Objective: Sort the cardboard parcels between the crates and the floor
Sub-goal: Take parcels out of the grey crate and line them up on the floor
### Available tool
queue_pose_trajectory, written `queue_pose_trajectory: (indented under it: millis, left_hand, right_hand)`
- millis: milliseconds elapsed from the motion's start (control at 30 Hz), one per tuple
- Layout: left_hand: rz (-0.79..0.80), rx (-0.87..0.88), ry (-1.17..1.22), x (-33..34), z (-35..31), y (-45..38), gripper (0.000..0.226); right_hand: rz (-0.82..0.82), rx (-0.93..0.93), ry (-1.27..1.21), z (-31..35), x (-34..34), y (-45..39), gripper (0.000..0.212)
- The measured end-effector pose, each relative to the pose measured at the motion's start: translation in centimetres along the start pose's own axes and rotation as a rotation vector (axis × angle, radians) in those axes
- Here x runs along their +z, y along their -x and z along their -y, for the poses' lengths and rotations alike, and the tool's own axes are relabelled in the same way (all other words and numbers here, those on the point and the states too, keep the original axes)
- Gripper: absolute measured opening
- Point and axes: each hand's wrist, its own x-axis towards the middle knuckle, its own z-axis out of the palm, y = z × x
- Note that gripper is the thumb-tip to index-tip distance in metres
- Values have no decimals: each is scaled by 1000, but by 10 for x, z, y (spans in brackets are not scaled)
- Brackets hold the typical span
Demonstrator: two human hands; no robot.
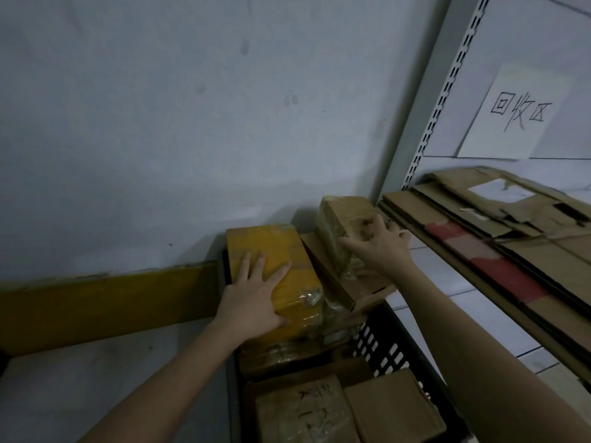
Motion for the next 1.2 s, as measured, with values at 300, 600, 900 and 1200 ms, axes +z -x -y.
queue_pose_trajectory:
  millis: [300, 600, 900, 1200]
  left_hand:
    - [-156, -1, -65, -47, -9, 30, 99]
    - [-319, -85, -143, -109, -10, 100, 103]
    - [-361, -287, -242, -127, 19, 208, 104]
    - [-283, -411, -272, -104, 80, 300, 106]
  right_hand:
    - [-164, -118, -237, 11, -25, 44, 71]
    - [-175, -238, -287, 28, -54, 97, 74]
    - [-71, -421, -367, 70, -30, 152, 76]
    - [123, -515, -369, 128, 36, 209, 79]
